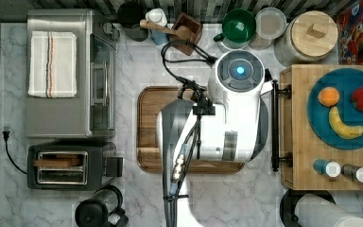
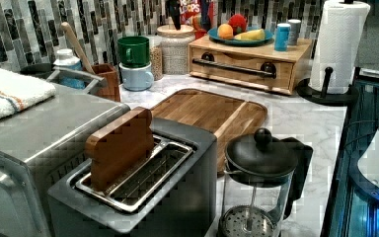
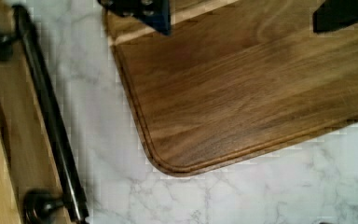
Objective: Open the drawer.
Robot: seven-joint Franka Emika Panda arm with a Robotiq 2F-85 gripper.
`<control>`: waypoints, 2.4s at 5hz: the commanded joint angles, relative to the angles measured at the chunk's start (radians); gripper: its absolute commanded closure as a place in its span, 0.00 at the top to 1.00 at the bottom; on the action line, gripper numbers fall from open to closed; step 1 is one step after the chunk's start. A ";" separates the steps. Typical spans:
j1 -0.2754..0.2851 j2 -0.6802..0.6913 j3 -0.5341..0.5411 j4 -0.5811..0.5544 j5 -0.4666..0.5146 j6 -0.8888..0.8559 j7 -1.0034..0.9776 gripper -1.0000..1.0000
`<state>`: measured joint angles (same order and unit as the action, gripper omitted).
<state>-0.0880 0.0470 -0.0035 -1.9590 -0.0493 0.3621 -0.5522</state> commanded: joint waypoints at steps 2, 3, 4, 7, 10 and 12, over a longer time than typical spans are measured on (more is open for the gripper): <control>-0.125 -0.068 -0.074 -0.041 -0.072 0.134 -0.529 1.00; -0.137 -0.050 -0.097 -0.028 -0.091 0.166 -0.591 1.00; -0.131 -0.055 -0.109 -0.038 -0.077 0.188 -0.604 1.00; -0.132 -0.060 -0.111 -0.049 -0.068 0.218 -0.558 1.00; -0.187 0.047 -0.134 -0.338 -0.069 0.696 -0.529 1.00; -0.175 0.073 -0.139 -0.360 -0.058 0.715 -0.489 1.00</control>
<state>-0.2769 0.1136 -0.1456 -2.2812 -0.1384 1.0645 -1.0732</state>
